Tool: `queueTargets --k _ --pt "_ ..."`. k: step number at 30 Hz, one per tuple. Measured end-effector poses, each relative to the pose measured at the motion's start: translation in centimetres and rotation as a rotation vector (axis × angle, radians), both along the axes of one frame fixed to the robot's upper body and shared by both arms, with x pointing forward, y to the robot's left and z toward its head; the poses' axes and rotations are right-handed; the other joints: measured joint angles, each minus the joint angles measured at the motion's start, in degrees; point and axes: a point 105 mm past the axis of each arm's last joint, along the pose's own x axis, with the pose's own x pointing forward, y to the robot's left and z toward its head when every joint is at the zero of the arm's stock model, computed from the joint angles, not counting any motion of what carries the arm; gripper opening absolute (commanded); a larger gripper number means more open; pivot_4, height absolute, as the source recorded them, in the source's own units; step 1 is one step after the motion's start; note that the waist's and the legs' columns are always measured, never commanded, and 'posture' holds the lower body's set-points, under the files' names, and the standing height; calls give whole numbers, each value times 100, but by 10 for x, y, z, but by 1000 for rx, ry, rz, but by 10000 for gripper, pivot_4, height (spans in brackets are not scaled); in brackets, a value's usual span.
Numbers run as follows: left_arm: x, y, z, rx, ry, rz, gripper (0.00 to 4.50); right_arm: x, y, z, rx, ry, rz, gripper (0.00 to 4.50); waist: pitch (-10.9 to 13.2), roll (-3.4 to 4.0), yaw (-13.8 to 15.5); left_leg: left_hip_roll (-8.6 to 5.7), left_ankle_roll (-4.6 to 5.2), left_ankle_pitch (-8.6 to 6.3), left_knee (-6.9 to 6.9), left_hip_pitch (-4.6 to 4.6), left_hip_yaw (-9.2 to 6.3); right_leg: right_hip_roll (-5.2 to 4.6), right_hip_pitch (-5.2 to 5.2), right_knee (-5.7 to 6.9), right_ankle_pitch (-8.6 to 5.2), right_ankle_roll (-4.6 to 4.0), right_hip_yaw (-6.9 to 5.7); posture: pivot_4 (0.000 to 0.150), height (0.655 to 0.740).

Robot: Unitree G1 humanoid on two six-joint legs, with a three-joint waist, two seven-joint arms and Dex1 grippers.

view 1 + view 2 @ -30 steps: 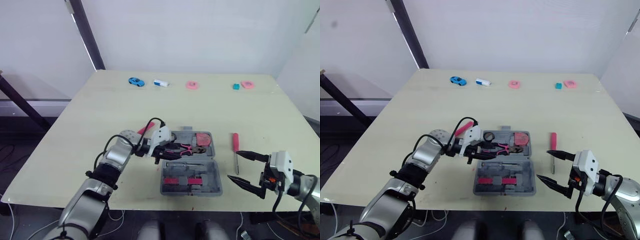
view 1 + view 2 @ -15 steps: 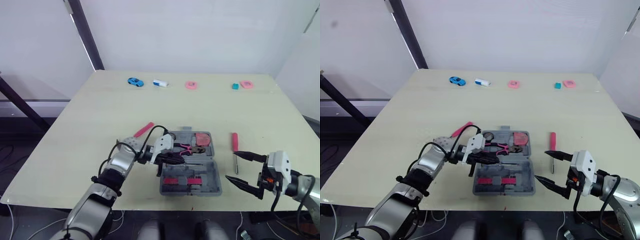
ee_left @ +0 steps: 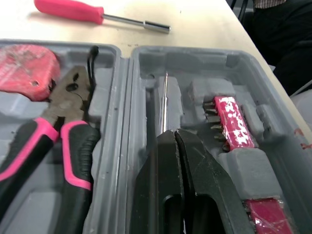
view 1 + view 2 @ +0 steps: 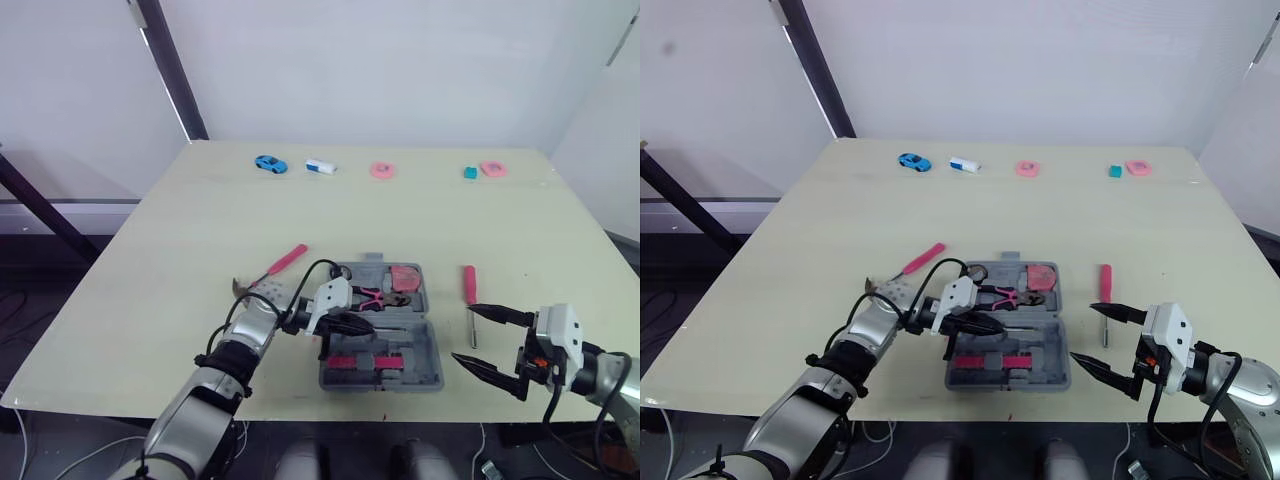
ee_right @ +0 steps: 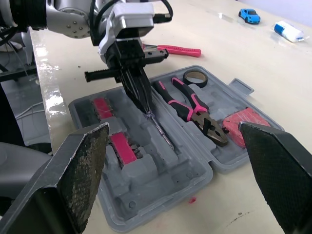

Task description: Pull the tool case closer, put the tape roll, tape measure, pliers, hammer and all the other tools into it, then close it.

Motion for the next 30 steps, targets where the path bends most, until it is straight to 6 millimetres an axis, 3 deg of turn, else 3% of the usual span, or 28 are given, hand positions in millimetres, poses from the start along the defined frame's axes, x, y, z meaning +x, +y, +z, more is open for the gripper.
queueTargets --k 23,30 --pt "5 -3 -4 18 -105 -8 790 1 0 1 1 -5 -6 45000 -2 0 2 0 0 0 0 3 -1 0 3 0 0 0 0 1500 7400" --pt "7 -2 -13 58 -178 5 790 1 0 2 1 -6 -4 45000 -7 2 1 1 0 0 0 9 0 0 6 2 1 0 0 1500 7400"
